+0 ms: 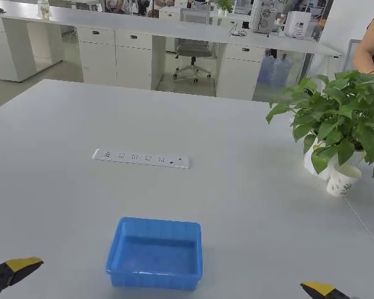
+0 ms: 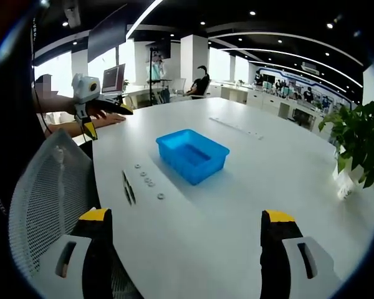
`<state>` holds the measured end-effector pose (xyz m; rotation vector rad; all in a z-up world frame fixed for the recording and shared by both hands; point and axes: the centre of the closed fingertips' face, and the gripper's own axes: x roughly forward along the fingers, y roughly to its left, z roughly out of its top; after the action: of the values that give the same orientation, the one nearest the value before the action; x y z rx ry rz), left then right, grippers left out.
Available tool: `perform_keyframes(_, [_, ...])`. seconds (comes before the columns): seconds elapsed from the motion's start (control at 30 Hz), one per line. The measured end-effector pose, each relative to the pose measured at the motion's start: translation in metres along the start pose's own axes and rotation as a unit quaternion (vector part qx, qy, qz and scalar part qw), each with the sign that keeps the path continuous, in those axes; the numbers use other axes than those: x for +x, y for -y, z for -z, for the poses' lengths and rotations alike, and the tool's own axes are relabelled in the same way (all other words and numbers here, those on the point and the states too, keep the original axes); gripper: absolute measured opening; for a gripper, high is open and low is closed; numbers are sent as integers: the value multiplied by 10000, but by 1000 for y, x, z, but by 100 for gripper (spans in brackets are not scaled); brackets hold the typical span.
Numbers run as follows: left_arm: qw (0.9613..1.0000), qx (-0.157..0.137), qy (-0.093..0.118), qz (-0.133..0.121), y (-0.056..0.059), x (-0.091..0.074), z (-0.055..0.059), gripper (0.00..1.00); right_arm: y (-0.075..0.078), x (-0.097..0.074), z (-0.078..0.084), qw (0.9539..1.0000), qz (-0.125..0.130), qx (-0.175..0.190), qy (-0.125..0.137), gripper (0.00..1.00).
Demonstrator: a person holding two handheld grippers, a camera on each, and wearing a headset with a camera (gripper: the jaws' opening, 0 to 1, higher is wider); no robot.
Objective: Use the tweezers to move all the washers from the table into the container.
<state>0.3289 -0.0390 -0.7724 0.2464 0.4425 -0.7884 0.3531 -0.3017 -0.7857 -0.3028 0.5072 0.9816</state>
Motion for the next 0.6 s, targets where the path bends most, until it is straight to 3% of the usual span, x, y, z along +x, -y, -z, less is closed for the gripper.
perform_keyframes(0.6, [10000, 1, 28, 0, 0, 0, -1, 99, 0, 0, 1, 10000, 2, 12, 6, 100])
